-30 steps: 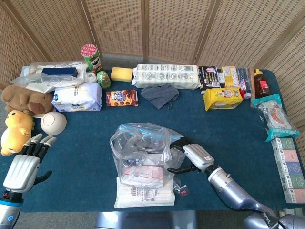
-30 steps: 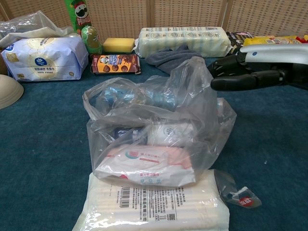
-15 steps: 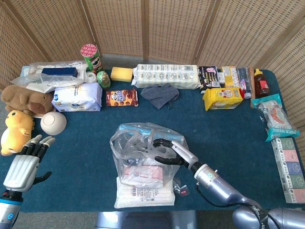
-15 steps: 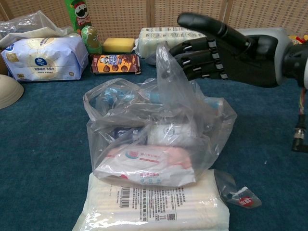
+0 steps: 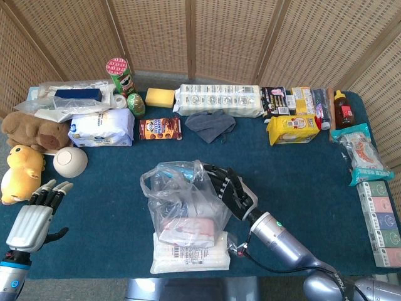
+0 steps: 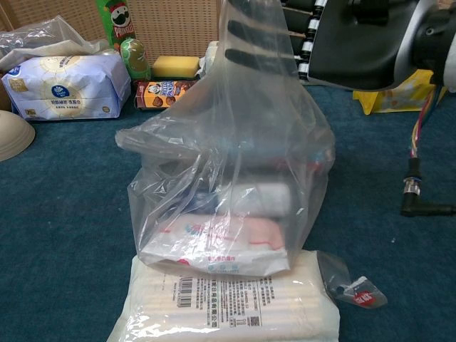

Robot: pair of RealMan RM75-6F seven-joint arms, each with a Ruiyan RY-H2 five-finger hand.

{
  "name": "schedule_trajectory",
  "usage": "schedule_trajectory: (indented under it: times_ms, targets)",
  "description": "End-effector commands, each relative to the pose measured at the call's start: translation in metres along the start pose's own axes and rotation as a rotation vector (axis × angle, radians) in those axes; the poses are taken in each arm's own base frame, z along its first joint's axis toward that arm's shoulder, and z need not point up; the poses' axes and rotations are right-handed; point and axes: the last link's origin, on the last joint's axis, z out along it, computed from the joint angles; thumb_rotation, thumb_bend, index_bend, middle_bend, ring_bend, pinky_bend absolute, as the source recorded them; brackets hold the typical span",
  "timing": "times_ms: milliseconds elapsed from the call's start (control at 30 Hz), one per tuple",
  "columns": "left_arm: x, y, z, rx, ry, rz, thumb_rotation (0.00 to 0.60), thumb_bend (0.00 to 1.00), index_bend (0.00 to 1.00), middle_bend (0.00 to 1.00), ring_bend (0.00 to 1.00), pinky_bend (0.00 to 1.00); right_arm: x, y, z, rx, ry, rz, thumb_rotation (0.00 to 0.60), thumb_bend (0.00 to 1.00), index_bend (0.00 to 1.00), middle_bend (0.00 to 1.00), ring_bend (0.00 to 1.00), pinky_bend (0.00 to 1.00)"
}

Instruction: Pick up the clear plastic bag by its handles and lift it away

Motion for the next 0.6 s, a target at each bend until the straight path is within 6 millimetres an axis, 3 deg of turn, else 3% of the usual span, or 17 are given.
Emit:
schedule_trajectory:
  times_ms: [33,267,500,600]
  targets:
    - [0.0,0.001,0.0,0.0,-0.007,0.001,0.6,0.07,0.08,0.14,0.03,0.1,-0.001,-0.01,-0.004,0.02,-0.008,0.137,0.189,0.09,0.31,0.44,0.41,0.29]
    - [0.0,0.003,-0.001,0.001,-0.017,0.003,0.6,0.07,0.08,0.14,0.03,0.1,0.008,-0.017,-0.012,0.038,0.001,0.111,0.183,0.09,0.34,0.46,0.47,0.33]
    - [0.0,0.003,-0.002,0.01,-0.028,0.003,0.6,0.07,0.08,0.14,0.03,0.1,0.018,-0.006,-0.007,0.009,0.019,-0.076,0.185,0.09,0.33,0.38,0.29,0.16]
    - [0.001,0.001,-0.003,0.016,-0.028,0.005,0.6,0.07,0.08,0.14,0.03,0.1,0.02,-0.003,-0.003,0.008,0.014,-0.188,0.187,0.09,0.31,0.33,0.25,0.16]
